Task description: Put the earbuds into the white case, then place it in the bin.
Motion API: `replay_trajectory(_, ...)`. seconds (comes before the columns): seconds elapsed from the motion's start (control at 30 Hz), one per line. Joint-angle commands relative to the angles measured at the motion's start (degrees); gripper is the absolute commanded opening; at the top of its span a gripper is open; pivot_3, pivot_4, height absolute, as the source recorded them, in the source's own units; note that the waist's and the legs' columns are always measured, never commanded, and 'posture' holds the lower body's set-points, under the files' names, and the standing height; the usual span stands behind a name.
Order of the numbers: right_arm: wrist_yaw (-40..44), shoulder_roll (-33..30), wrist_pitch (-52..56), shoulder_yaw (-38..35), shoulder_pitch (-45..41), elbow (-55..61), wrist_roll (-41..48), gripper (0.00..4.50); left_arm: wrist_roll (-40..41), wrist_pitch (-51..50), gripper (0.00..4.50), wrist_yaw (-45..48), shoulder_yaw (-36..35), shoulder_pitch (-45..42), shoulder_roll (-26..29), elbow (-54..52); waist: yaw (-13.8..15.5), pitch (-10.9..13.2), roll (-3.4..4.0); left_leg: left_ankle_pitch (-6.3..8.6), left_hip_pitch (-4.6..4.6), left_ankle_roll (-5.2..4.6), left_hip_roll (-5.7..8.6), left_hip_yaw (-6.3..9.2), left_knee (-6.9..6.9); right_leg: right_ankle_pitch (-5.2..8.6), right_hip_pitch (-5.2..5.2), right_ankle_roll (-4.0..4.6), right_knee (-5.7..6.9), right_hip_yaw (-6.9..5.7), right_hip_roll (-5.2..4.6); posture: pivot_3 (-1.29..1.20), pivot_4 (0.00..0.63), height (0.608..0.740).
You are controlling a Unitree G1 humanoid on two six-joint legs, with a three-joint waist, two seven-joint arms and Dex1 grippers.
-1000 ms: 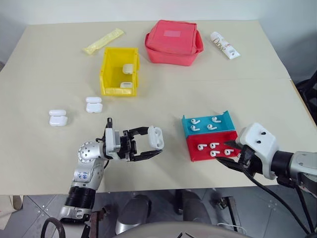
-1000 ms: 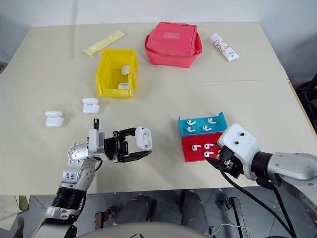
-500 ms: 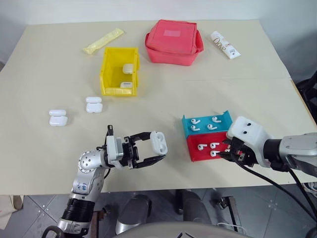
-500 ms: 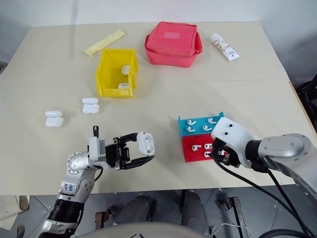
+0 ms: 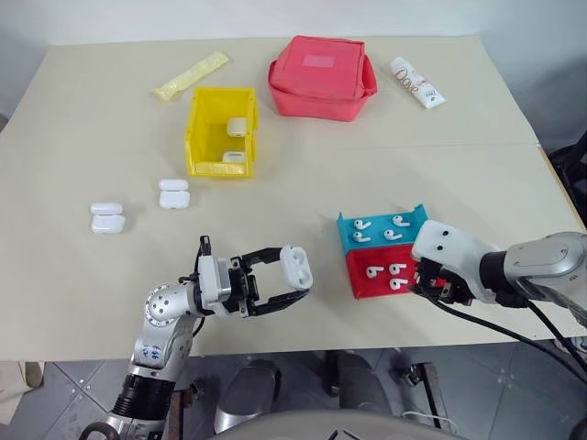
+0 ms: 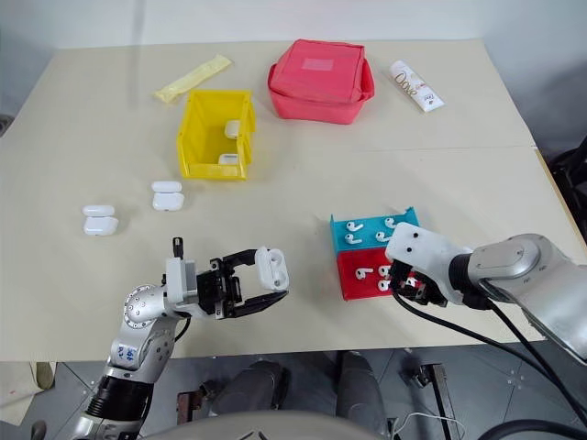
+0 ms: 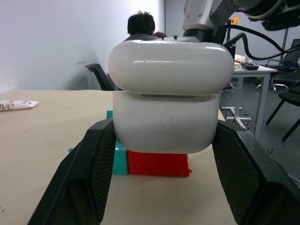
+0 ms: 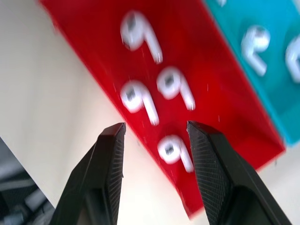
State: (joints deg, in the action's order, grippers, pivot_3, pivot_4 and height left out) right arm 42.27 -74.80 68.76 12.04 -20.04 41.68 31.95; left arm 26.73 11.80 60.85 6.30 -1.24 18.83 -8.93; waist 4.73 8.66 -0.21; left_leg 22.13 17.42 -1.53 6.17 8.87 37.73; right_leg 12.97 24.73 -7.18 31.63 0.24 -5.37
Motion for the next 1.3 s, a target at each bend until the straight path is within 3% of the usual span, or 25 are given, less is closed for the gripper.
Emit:
replay_trajectory(0.03, 2.90, -2.04, -3.01, 0.99, -1.08, -0.71, -2.93, 2.14, 0.10, 0.67, 2.74, -0.77, 0.36, 1.11, 0.17, -3.82, -0.02, 0.01, 0.02, 0.00, 0.00, 0.00, -0.01, 0.00, 0.00, 0.00, 0.00, 0.00, 0.00, 0.00, 0.00, 0.00, 0.150, 0.740)
replay_trajectory(0.7, 12.06, -0.80, -16.33, 8.43, -1.75, -9.34, -19.21, 2.14, 0.32, -1.48, 2.74, -3.90, 0.46, 4.73, 1.61, -8.99, -0.10, 0.07, 0.12, 0.02, -0.01, 0.02, -0.01, 0.00, -0.05, 0.00, 0.00, 0.00, -0.02, 0.00, 0.01, 0.00, 0.150, 0.740)
replay_trajectory(1.3, 16.50, 3.22, -19.47, 10.13, -1.95, -12.20, -26.56, 2.14, 0.15, -2.79, 2.74, -6.50, 0.71, 5.76, 2.61, -11.83, -0.08, 0.08, 0.13, 0.03, -0.02, 0.03, -0.01, 0.00, -0.05, 0.00, -0.02, 0.00, -0.02, 0.01, 0.02, 0.00, 0.150, 0.740)
